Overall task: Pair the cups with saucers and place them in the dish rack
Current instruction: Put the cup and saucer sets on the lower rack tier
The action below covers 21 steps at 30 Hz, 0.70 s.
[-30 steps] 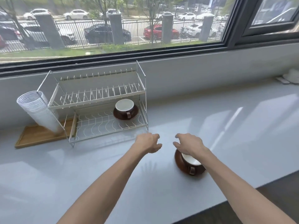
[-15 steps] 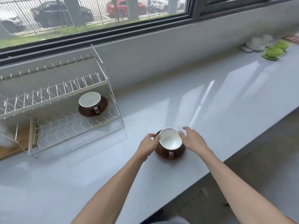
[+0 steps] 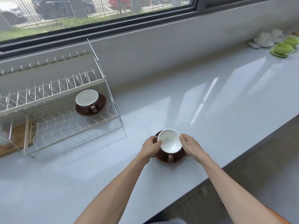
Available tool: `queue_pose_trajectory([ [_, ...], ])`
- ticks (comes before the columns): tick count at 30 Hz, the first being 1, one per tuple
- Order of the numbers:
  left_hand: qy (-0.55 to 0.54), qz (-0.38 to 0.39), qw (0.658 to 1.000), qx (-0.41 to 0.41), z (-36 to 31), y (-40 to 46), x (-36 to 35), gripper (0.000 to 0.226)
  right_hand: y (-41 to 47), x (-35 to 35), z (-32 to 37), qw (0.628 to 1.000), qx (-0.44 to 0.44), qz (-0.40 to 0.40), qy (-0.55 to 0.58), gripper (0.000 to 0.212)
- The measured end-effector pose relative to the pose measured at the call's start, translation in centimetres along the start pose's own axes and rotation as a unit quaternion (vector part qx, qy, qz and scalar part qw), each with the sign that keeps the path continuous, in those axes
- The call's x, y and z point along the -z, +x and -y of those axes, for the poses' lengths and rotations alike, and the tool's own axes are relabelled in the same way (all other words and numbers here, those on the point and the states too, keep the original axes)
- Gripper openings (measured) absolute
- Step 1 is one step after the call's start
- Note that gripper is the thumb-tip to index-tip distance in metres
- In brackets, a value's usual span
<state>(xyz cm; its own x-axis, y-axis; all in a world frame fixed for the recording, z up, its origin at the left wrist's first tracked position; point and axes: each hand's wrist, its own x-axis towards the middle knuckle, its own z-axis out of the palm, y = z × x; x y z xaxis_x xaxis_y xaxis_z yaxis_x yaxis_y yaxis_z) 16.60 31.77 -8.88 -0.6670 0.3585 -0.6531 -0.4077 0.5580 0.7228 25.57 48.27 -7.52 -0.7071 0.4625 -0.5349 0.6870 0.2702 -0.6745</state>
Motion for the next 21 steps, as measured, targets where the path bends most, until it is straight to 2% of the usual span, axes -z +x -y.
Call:
queue_pose_trajectory([
  [9,-0.012,-0.015,1.0,-0.005,0.3,-0.5,2.1,0.044,0.6,-1.2,1.7,1.0,0.007,0.015,-0.001,0.041],
  [21,-0.06,-0.108,0.992,-0.016,1.6,-4.3,11.0,0.044,0.3,-6.9,9.9,0.993,0.087,0.068,-0.043,0.042],
])
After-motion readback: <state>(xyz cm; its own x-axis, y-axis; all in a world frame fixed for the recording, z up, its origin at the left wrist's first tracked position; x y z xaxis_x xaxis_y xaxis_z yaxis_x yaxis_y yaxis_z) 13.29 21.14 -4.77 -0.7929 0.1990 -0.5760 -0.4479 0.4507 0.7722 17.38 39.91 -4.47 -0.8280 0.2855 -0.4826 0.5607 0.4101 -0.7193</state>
